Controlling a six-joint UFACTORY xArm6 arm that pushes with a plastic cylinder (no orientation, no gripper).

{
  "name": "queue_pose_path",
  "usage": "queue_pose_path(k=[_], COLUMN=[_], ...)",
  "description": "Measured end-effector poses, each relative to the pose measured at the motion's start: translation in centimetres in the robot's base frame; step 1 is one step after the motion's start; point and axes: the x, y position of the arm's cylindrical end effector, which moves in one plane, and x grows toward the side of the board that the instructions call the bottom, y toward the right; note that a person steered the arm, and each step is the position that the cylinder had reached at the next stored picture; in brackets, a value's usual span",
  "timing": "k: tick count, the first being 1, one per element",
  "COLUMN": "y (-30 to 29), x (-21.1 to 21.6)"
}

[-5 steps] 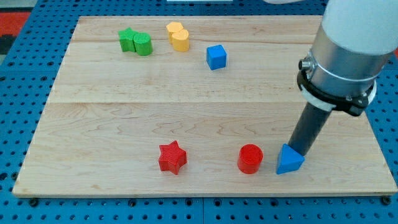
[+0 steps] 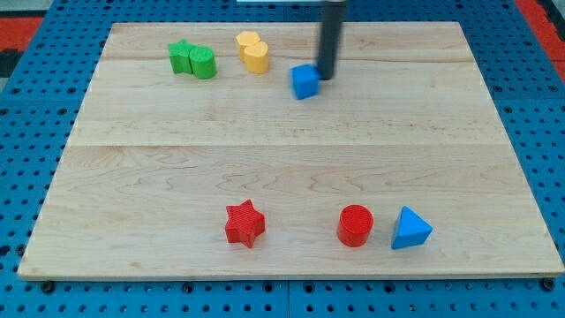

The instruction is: Slide the cube to the left side of the red star

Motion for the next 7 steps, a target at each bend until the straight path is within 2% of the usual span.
queue_pose_path(k=[1,2,3,4,5,6,7], y=[-7.3,-8.5,-0.9,-1.0,-10.5,-13.4,-13.5], x=[5.9,14.3,9.3,4.2,2.9,10.3,14.8])
